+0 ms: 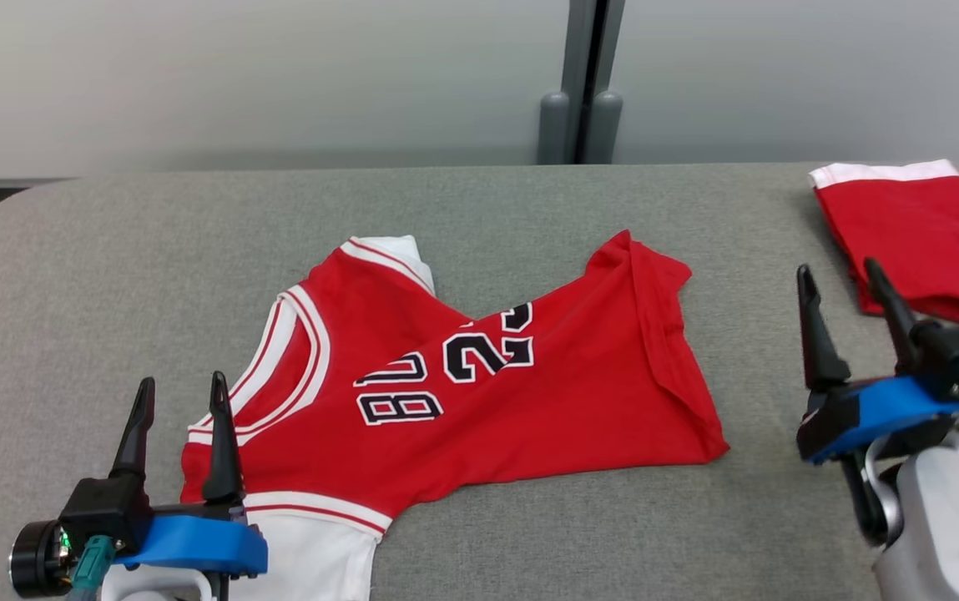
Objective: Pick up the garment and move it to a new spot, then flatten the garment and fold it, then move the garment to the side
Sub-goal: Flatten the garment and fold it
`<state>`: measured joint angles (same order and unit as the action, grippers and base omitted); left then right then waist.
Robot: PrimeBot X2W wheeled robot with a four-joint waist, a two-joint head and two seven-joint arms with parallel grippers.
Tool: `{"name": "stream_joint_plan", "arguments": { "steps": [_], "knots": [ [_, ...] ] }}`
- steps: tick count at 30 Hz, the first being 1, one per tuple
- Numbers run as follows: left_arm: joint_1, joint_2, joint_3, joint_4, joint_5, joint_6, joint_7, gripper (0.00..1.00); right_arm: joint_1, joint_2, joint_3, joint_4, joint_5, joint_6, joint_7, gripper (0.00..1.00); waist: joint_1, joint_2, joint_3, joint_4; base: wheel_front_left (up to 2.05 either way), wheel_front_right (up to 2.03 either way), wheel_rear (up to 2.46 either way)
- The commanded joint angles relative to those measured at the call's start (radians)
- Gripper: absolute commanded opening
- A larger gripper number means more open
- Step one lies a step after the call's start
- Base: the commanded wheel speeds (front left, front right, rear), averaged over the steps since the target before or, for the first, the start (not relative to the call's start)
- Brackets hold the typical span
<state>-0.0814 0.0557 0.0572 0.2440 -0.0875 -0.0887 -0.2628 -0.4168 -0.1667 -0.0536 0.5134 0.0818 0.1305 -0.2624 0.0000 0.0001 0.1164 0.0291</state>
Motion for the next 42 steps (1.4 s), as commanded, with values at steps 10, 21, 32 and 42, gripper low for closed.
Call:
{"name": "stream_joint_plan", "arguments": {
  "steps": [10,21,32,42],
  "knots": [
    [0.071,0.001,0.001,-0.024,0.021,0.007,-0.003,1.0,0.25,0.087,0.062,-0.229,0.003,0.001,-0.003,1.0,0.0,-0.0001,-0.059,-0.028,0.0,0.0,0.0],
    [0.096,0.009,-0.001,-0.023,0.033,0.0,-0.003,1.0,0.426,0.113,0.058,-0.337,-0.011,0.0,-0.003,1.0,0.0,-0.0001,-0.079,-0.001,0.0,0.0,0.0],
    [0.102,0.009,0.004,-0.02,0.036,0.001,-0.003,1.0,0.474,0.117,0.079,-0.397,0.015,0.0,0.023,1.0,0.0,-0.0001,-0.078,0.007,0.0,0.0,0.0],
    [0.101,0.007,0.001,0.02,0.023,-0.005,-0.003,1.0,0.446,0.117,0.056,-0.339,0.023,0.0,0.026,1.0,0.0,-0.0001,-0.067,0.015,0.0,0.0,0.0]
  ]
}}
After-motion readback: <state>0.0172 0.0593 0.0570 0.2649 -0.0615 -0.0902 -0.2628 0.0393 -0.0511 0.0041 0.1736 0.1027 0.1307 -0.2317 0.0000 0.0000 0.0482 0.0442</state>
